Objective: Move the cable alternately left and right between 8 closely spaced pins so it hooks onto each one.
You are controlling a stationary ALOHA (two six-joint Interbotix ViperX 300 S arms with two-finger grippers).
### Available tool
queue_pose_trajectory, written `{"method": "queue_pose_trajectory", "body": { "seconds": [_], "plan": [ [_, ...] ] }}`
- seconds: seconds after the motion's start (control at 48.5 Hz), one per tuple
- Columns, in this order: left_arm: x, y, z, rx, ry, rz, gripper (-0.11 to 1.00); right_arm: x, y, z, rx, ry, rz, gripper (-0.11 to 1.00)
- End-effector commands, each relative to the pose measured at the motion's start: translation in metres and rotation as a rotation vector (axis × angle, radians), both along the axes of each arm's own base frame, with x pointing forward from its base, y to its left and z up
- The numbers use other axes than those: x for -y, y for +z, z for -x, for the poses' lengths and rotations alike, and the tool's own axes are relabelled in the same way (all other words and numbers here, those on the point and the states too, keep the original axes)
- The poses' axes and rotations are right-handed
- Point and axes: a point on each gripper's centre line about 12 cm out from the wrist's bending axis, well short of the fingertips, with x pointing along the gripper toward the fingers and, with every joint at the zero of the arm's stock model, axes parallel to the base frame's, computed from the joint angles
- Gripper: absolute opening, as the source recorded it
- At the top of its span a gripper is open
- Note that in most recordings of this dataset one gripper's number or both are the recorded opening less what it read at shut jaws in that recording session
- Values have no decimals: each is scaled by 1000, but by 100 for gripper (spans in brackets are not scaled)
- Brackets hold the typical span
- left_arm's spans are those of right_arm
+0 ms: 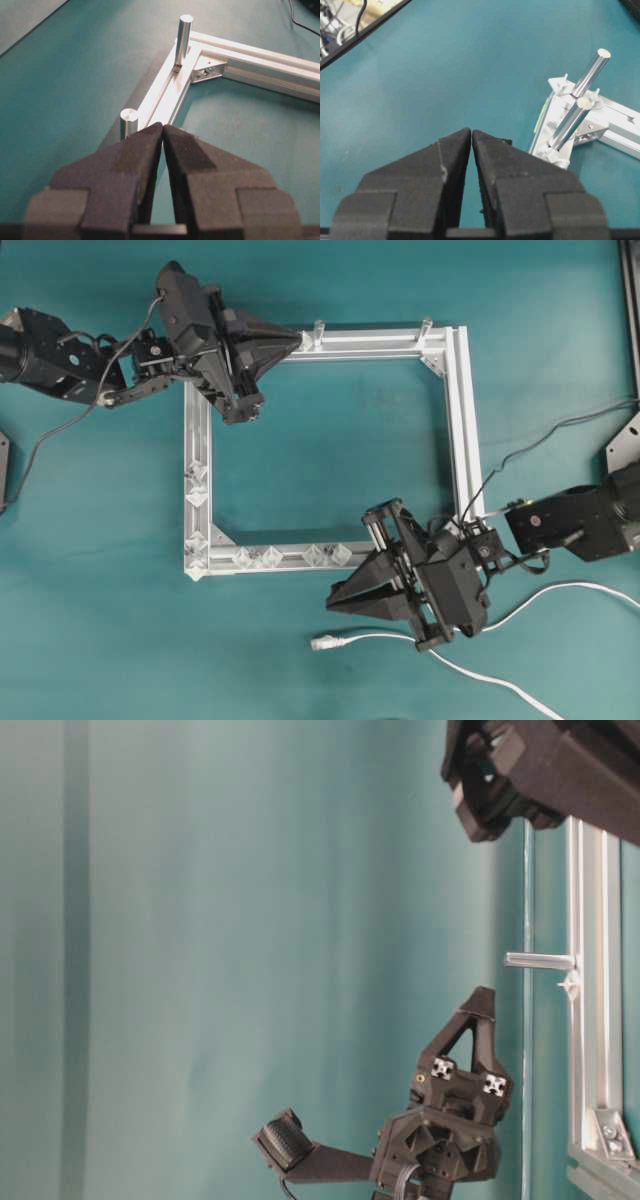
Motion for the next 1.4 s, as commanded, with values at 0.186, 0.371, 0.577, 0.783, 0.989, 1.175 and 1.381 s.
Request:
{"method": "queue_pose_trajectory", "body": {
  "seconds": [0.186,0.371,0.577,0.783,0.989,1.175,1.381],
  "plan": [
    [2,47,-11,-4,-40,-14,0,-11,18,-7,-37,10,-18,0],
    [6,57,-3,-58,-46,20,0,-16,30,-15,-154,-4,3,0],
    [11,68,12,-89,-53,33,0,-32,36,-19,-330,2,85,0],
    [19,76,36,-96,-58,37,17,-42,37,-22,-485,-2,161,0],
    [34,82,64,-97,-81,35,37,-48,36,-28,-562,-12,178,0],
    [48,84,88,-127,-110,47,37,-52,32,-34,-630,-39,134,1],
    [56,84,112,-160,-121,62,37,-60,24,-40,-705,-78,82,48]
  ]
}}
